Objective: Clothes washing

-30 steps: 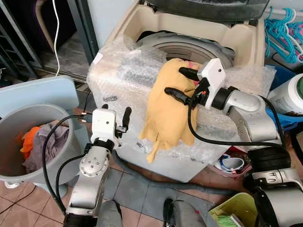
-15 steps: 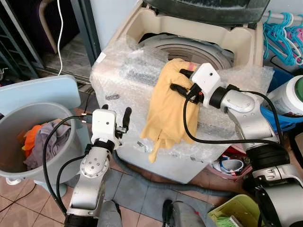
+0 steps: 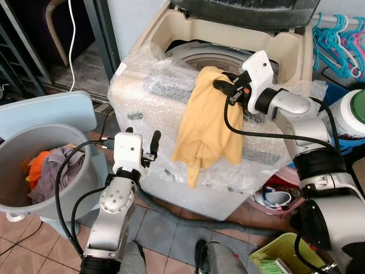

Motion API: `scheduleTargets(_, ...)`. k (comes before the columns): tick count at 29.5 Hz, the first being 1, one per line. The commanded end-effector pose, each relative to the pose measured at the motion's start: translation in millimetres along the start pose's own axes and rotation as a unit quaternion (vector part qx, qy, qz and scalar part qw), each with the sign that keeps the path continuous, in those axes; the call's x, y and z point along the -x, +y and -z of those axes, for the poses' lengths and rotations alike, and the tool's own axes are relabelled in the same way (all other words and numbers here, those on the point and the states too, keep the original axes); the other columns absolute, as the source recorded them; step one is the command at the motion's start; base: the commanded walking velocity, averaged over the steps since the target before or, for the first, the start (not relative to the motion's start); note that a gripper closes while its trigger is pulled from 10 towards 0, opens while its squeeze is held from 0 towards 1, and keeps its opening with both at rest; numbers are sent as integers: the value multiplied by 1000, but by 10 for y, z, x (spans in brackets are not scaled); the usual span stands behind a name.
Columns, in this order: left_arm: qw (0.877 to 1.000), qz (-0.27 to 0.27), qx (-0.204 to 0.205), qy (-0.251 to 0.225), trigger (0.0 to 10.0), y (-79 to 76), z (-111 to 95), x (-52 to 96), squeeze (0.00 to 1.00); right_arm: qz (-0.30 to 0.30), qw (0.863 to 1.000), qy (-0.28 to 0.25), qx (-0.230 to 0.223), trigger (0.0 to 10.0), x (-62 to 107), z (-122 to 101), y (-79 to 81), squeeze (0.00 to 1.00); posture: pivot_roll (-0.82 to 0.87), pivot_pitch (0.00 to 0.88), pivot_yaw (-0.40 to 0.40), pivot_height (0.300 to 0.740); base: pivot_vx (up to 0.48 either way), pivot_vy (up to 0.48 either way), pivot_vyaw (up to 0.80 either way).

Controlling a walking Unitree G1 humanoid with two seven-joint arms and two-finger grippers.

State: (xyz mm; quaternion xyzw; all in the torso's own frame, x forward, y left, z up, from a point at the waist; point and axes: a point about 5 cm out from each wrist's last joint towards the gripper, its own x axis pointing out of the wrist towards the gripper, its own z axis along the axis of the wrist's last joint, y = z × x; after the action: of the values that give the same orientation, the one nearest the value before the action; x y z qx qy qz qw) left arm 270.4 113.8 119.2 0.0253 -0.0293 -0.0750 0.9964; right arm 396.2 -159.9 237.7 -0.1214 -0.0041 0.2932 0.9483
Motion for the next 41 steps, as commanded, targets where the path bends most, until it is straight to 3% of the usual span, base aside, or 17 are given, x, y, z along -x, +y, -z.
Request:
scheduleTargets(1,1000,-5,0,-3,10000,11,-9,-13,0,30,999,8,-12,0,33,-22,-125,0,12,109,-31,740,0,0,0)
scheduleTargets(6,1000,-11,1,-6,10000,18,-16,-35,0,62,997,-5,-46,0,-38,-233,-256,0,13,96,-35,740,0,0,0)
scheduleTargets(8,1000,-12,2,-8,10000,15,-18,-52,0,132,989,-56,-28,0,-55,-505,-391,0,11,94,-35,740,0,0,0)
scheduleTargets(9,1000,-12,2,-8,10000,15,-18,-52,0,132,989,-56,-28,0,-55,-505,-391,0,11,94,-35,740,0,0,0)
scheduleTargets(10,1000,-11,3,-10,10000,8,-26,-66,0,186,975,-120,-14,0,-22,-787,-491,0,13,88,-34,740,0,0,0)
scheduleTargets(11,1000,-11,3,-10,10000,8,-26,-66,0,186,975,-120,-14,0,-22,-787,-491,0,13,88,-34,740,0,0,0)
scheduleTargets(12,1000,-10,3,-12,10000,-1,-34,-78,0,219,959,-181,-8,0,31,-1054,-555,0,13,88,-34,740,0,0,0)
scheduleTargets(15,1000,-13,3,-14,10000,3,-40,-86,0,227,944,-237,37,0,87,-1398,-562,0,20,86,-39,740,0,0,0)
scheduleTargets(16,1000,-16,3,-15,10000,10,-41,-83,0,227,942,-240,57,3569,92,-1430,-553,0,21,85,-41,740,0,0,0)
scheduleTargets(17,1000,-18,3,-16,10000,15,-41,-81,0,228,941,-241,69,3569,93,-1443,-549,0,21,85,-41,740,0,0,0)
scheduleTargets(18,1000,-20,4,-17,10000,20,-41,-79,0,224,940,-240,91,10000,86,-1452,-528,1000,22,84,-43,740,0,0,0)
scheduleTargets(23,1000,-15,5,-17,10000,-4,-36,-81,0,181,953,-182,161,10000,4,-1148,-440,1000,11,86,-38,740,0,0,0)
scheduleTargets(27,1000,-11,6,-17,10000,-7,-32,-83,0,147,966,-160,142,10000,99,-853,-505,1000,0,92,-28,740,0,0,0)
scheduleTargets(34,1000,-6,4,-15,10000,5,-24,-83,0,99,964,-198,149,10000,305,-824,-560,1000,-9,101,-19,740,0,0,0)
scheduleTargets(38,1000,-3,4,-13,10000,-4,-17,-77,0,36,974,-198,100,10000,351,-760,-517,1000,-14,103,-14,740,0,0,0)
scheduleTargets(41,1000,-2,4,-14,10000,-1,-20,-79,0,-55,983,-171,39,10000,375,-523,-358,1000,-15,106,-9,740,0,0,0)
